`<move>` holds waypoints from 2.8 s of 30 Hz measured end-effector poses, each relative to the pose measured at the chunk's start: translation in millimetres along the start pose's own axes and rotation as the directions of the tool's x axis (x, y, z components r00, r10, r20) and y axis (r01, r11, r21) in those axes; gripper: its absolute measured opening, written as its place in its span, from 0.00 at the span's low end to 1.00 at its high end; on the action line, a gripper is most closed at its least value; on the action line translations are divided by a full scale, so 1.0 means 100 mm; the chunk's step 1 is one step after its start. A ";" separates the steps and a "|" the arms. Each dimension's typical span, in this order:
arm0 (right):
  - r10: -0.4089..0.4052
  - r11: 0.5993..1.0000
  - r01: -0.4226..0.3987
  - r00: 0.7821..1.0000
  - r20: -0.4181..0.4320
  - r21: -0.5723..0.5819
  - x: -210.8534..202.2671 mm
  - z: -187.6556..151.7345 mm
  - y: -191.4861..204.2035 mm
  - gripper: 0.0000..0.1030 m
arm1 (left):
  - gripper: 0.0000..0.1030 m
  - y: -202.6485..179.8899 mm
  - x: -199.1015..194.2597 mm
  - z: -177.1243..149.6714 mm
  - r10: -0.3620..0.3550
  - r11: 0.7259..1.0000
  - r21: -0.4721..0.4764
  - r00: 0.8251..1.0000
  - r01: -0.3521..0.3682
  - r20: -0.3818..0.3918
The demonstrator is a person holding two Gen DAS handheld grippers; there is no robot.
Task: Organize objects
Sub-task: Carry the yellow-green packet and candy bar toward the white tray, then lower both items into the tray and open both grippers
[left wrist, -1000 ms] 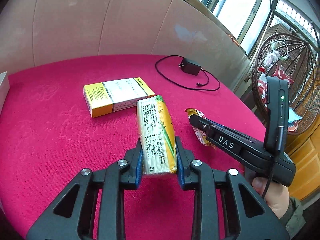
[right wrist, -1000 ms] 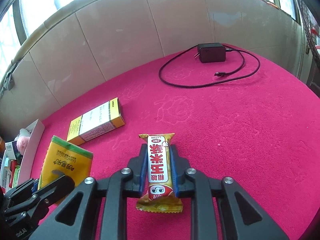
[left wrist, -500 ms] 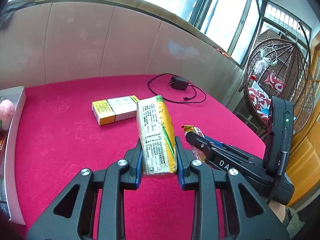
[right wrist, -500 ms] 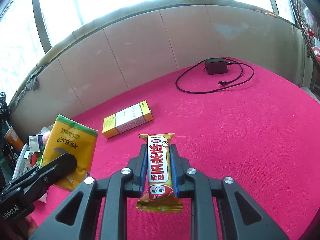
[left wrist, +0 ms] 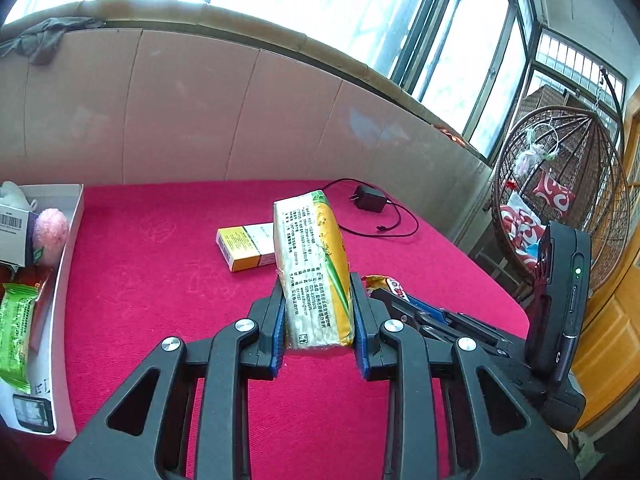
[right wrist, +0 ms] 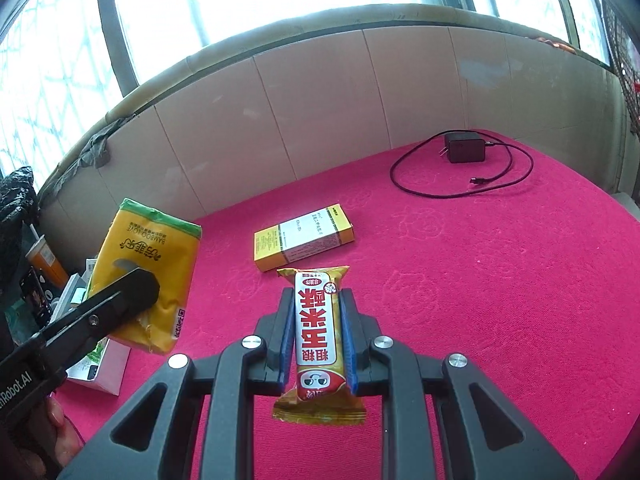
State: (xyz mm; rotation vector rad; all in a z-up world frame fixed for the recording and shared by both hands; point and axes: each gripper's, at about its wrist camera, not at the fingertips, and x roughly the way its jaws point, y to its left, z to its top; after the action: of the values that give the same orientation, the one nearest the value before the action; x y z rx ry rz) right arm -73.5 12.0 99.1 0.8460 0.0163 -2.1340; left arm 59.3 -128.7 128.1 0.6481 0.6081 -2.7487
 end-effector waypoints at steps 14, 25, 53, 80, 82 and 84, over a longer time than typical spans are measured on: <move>0.041 0.998 -0.041 0.999 0.006 -0.052 -0.07 -0.03 0.32 0.20 | 0.26 0.19 -0.30 0.06 0.096 0.995 -0.012 0.993 -0.095 0.073; 0.061 0.995 -0.061 0.998 0.000 -0.085 -0.09 -0.05 0.49 0.21 | 0.26 0.42 -0.53 0.02 0.156 0.987 -0.055 0.983 -0.151 0.100; 0.188 0.952 -0.197 0.980 -0.062 -0.235 -0.05 -0.14 1.32 0.21 | 0.26 1.42 -1.43 -0.06 0.370 0.921 -0.198 0.912 -0.335 0.177; 0.323 0.843 -0.402 0.909 -0.263 -0.356 0.83 -0.35 3.11 0.21 | 0.26 2.43 -1.37 0.33 0.402 0.896 -0.244 0.911 -0.372 0.088; 0.312 0.846 -0.394 0.912 -0.267 -0.360 0.88 -0.40 3.16 0.21 | 0.48 2.47 -1.44 0.28 0.429 0.881 -0.270 0.897 -0.388 0.110; 0.305 0.848 -0.395 0.909 -0.283 -0.354 0.93 -0.45 3.15 0.25 | 0.83 2.48 -1.52 0.22 0.454 0.868 -0.289 0.880 -0.403 0.137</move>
State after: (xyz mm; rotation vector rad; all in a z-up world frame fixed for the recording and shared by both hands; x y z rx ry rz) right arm 131.7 -248.6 93.9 0.7595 0.3773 -1.6040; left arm 265.6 -335.5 134.4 0.3811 0.6593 -2.2335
